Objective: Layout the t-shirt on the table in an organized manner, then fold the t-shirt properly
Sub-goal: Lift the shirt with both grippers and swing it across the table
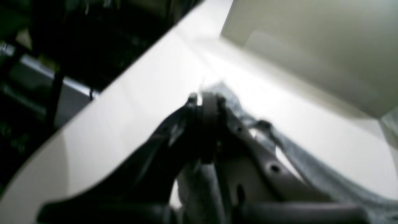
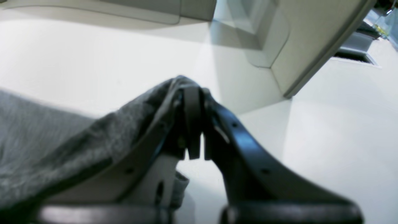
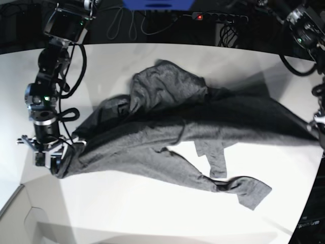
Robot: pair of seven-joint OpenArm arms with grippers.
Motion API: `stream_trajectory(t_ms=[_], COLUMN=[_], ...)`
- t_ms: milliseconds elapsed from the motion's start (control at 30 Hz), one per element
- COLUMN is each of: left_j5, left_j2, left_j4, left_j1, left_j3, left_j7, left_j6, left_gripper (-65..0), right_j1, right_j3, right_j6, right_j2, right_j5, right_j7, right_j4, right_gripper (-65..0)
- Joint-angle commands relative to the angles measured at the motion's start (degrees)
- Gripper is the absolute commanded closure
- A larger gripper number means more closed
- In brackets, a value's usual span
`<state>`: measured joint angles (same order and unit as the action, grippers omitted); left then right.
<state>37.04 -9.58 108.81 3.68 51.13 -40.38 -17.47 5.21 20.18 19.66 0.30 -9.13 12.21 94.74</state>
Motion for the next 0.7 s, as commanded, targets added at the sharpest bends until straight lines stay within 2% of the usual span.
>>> stream_trajectory(t_ms=[0,67,200,300,667], left_j5=[0.55,0.55,-0.16,-0.16,0.46], left_j2=[-2.24,-3.21,-5.32,-5.84,-7.69], left_j4=[0.94,0.33,-2.22,-3.10,-3.10], left_j1=[-2.41,-6.19,-16.12,-22.28,-34.14], left_j3=[0.16,0.07,-1.60,-2.12,-6.87], left_j7=[1.92,1.83,-3.36,-5.29,-5.20], left_j6=[0.38,0.55,0.64,0.64,0.64], left_gripper=[-0.1,-0.1,-0.1,-0.1,-0.1], right_j1=[1.60,1.95,4.50,6.17,8.72], right_j3=[-0.10,-0.10,-0.10,-0.10,-0.10], right_j6=[-0.10,-0.10,-0.10,-0.10,-0.10], right_j2=[0.45,0.45,0.45,0.45,0.28], right_j5=[0.47,0.47,0.47,0.47,0.47], right_j7=[-1.70,-1.70,-1.70,-1.70,-1.70], right_j4=[1.13,1.22,1.39,2.62,14.23], right_gripper=[0.0,0.0,0.0,0.0,0.0])
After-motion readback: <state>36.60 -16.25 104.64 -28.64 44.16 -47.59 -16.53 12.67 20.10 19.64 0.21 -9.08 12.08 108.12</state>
